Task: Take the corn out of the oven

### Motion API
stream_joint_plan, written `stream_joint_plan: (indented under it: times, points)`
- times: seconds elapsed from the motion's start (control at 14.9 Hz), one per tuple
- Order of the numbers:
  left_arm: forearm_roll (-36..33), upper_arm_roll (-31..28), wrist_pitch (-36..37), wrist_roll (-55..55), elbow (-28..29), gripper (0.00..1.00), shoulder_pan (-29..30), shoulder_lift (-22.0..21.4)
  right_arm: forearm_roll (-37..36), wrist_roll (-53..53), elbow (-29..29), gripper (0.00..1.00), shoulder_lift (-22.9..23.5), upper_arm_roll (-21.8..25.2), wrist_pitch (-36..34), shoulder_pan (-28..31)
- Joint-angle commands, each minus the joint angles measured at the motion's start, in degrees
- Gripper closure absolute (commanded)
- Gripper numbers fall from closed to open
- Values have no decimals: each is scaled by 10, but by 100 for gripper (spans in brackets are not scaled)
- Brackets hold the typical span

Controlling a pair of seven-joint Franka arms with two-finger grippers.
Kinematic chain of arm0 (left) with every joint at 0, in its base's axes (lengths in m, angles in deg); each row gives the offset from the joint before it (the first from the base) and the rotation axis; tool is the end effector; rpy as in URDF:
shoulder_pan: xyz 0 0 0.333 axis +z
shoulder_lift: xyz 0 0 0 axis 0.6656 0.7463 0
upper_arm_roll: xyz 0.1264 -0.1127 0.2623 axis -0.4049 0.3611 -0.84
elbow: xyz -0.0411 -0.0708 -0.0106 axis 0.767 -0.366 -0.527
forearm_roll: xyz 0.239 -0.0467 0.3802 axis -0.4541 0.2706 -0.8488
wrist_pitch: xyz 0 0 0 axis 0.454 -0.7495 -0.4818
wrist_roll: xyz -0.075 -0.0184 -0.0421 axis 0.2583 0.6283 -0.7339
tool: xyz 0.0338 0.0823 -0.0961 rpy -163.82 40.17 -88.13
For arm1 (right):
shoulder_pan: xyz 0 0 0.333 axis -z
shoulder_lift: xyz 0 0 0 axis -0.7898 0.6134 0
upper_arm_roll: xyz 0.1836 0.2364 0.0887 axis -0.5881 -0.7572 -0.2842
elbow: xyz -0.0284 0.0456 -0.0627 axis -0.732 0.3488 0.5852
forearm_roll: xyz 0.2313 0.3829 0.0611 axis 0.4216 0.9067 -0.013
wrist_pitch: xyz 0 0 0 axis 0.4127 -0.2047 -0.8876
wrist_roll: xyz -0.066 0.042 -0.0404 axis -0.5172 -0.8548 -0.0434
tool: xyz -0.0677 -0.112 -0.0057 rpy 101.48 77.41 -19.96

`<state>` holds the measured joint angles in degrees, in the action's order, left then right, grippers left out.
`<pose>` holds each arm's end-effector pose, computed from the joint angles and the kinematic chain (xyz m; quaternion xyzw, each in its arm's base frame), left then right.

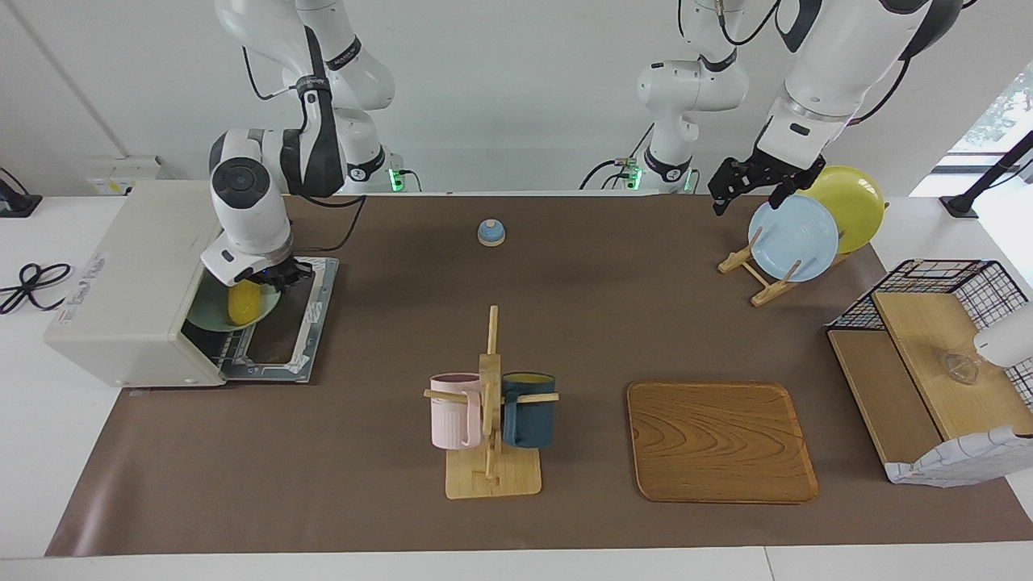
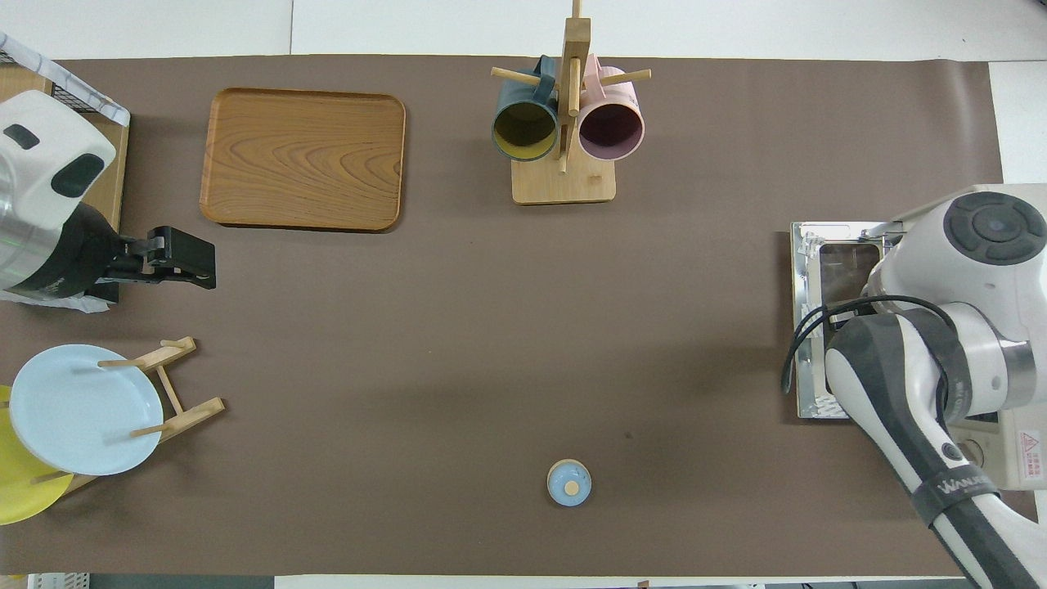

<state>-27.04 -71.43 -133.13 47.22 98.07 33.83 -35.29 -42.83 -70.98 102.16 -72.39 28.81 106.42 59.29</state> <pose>0.5754 -0.1352 0.5963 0.9988 0.0299 -0.0378 0.0041 0.5636 -0.0071 0.3158 0.9868 0.0478 -0.0907 0.1255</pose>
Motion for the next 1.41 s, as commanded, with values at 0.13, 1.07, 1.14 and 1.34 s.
stream_joint_plan:
  times: [0.13, 1.07, 1.14, 1.34]
  points:
    - [4, 3, -1, 1, -11, 0, 4, 4, 10, 87, -119, 100, 38, -7, -95, -119]
    - [4, 3, -16, 7, -9, 0, 17, 5, 49, 435, -336, 100, 267, -9, -96, -388]
    - [3, 3, -16, 6, -9, 0, 17, 5, 60, 435, -334, 100, 267, -9, -84, -387]
    - [4, 3, -18, 6, -10, 0, 17, 5, 102, 436, -328, 100, 266, -9, -64, -393]
